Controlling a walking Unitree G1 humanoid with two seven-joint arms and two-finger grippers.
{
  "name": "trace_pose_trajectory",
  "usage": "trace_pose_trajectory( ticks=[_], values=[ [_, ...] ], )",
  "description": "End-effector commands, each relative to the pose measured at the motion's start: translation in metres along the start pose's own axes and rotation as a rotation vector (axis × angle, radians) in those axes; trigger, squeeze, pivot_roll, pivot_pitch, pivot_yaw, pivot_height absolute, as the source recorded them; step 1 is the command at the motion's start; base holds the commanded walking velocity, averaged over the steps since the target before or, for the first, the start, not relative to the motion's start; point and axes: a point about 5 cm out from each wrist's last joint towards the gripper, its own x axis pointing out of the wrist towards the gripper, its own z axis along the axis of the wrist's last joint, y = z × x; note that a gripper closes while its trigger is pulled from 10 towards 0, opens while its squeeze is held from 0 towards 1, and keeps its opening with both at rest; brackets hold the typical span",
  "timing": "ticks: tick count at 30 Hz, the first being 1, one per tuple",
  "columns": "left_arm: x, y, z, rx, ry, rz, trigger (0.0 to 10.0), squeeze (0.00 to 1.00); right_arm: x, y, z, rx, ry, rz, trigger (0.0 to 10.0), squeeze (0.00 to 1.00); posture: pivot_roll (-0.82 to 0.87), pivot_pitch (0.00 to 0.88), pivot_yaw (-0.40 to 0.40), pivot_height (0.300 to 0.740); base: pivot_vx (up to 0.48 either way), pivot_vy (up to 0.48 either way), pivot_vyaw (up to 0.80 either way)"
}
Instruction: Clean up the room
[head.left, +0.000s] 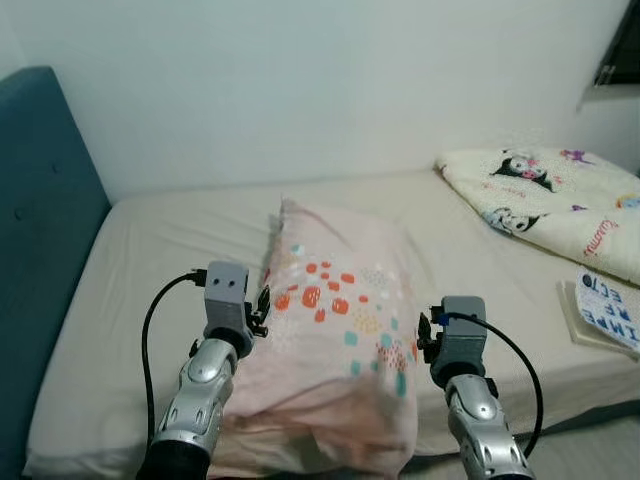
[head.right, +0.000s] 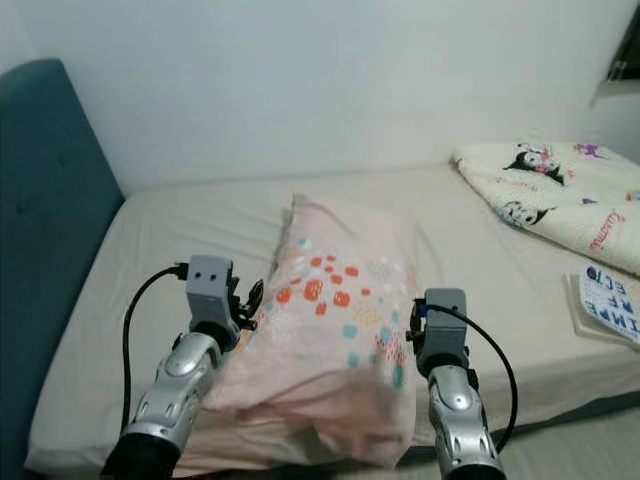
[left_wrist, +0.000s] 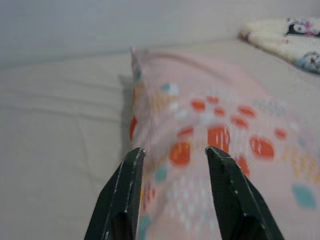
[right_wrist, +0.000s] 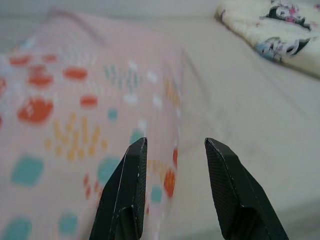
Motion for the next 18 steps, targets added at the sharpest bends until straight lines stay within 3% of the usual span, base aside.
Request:
trace_pose_trajectory(
  ticks=[1,14,16,18],
  values=[
    [-0.001,0.0,-0.003,0.001,0.01,-0.008,10.0,0.0,-0.002,-0.001,-0.004,0.006,0.013,-0.009,10.0,0.0,-0.02,0.0,-0.002,0.601,0.0,0.0,0.0],
    [-0.001,-0.003,0.001,0.007,-0.008,-0.044,10.0,0.0,-0.005,0.002,-0.003,0.015,-0.01,-0.01,10.0,0.0,-0.01,0.0,0.012,0.582,0.0,0.0,0.0],
    [0.001,0.0,0.004,-0.007,-0.024,-0.03,10.0,0.0,-0.005,0.003,-0.002,0.029,-0.021,-0.007,10.0,0.0,-0.01,0.0,0.012,0.577,0.0,0.0,0.0],
    [0.009,0.013,0.017,-0.077,-0.074,0.018,10.0,0.0,-0.002,0.005,0.002,0.03,-0.031,0.004,10.0,0.0,-0.01,0.009,0.011,0.567,0.0,0.0,0.0]
  ],
)
